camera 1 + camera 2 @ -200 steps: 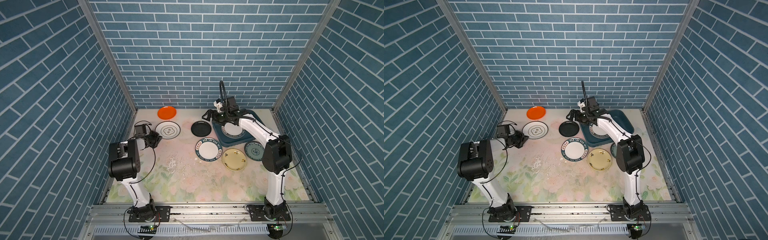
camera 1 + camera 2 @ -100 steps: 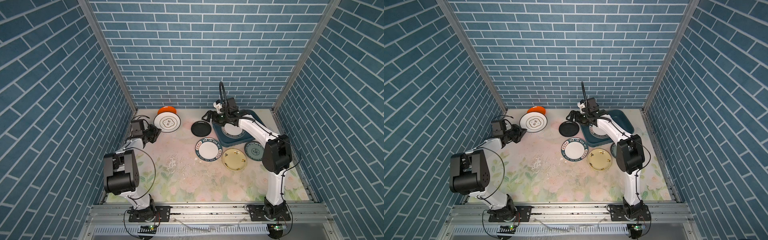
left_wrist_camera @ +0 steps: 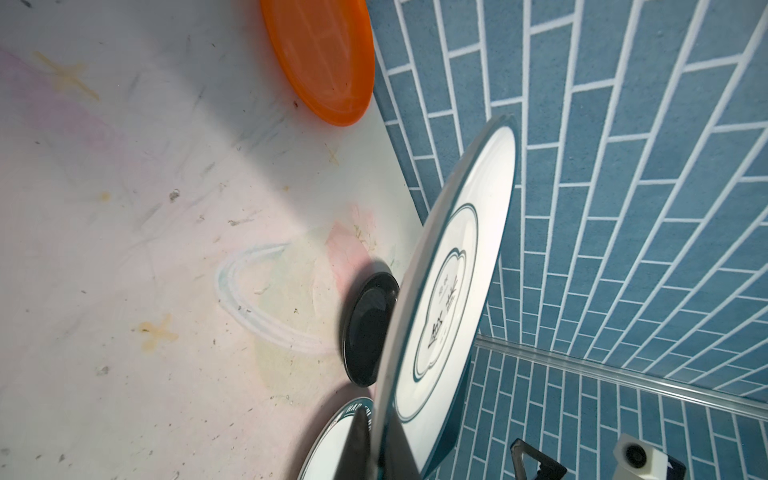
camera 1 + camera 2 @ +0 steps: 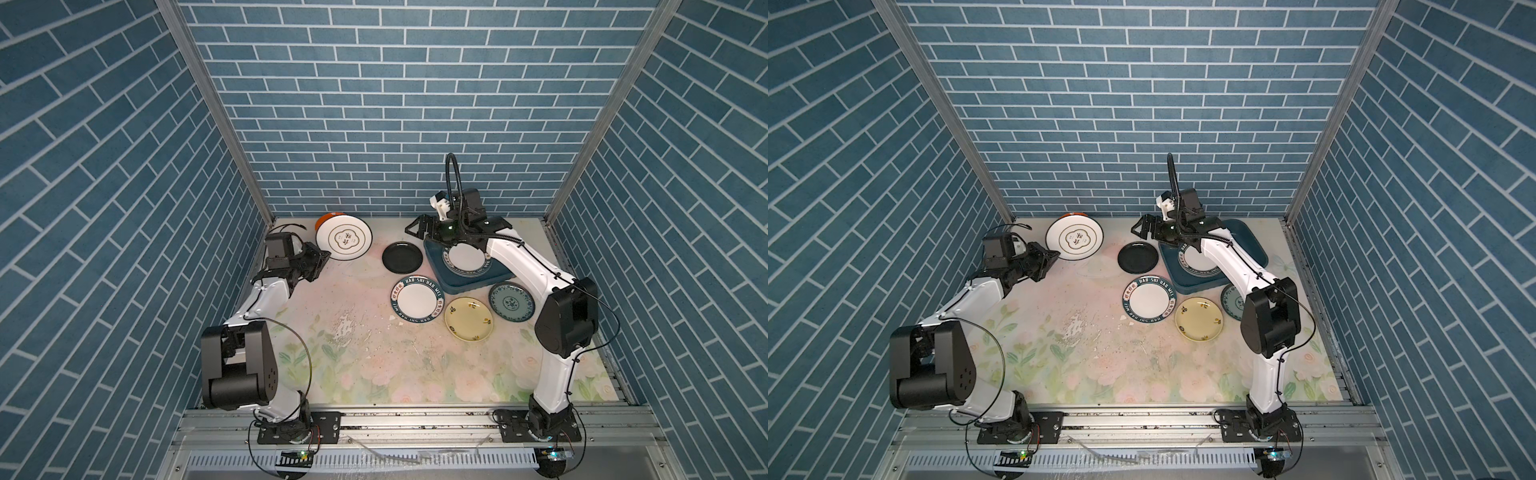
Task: Place the plates into the plastic bin on the countertop
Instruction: 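Carry the upright white plate toward the right gripper above the bin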
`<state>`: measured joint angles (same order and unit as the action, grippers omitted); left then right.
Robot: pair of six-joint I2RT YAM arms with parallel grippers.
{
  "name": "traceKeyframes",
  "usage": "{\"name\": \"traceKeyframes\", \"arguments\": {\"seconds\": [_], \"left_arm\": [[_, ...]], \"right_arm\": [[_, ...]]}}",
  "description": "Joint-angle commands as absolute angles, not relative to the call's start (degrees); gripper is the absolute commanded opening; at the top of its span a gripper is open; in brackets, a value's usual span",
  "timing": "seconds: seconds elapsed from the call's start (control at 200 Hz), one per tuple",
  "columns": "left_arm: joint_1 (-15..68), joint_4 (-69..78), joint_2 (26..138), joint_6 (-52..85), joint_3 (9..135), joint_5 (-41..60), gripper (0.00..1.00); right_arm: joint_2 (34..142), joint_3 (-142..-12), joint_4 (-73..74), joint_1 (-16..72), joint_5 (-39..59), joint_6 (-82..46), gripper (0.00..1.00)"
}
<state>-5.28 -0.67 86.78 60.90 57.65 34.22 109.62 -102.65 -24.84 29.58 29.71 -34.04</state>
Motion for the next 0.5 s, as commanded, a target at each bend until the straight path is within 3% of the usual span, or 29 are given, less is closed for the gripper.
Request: {"name": "traceKeyframes", "arguments": {"seconds": [0.0,0.495], "left_arm": [[-3.9,0.0,85.3,61.1,60.7,35.8,0.0],[4.1,1.2,85.3,62.8,64.4,36.3,0.0]], "right_arm": [[107.5,-101.7,-26.2,29.9,29.3,-32.2,0.96],[104.7,-100.6,-26.7,29.4,28.7,-32.3,0.93]]}}
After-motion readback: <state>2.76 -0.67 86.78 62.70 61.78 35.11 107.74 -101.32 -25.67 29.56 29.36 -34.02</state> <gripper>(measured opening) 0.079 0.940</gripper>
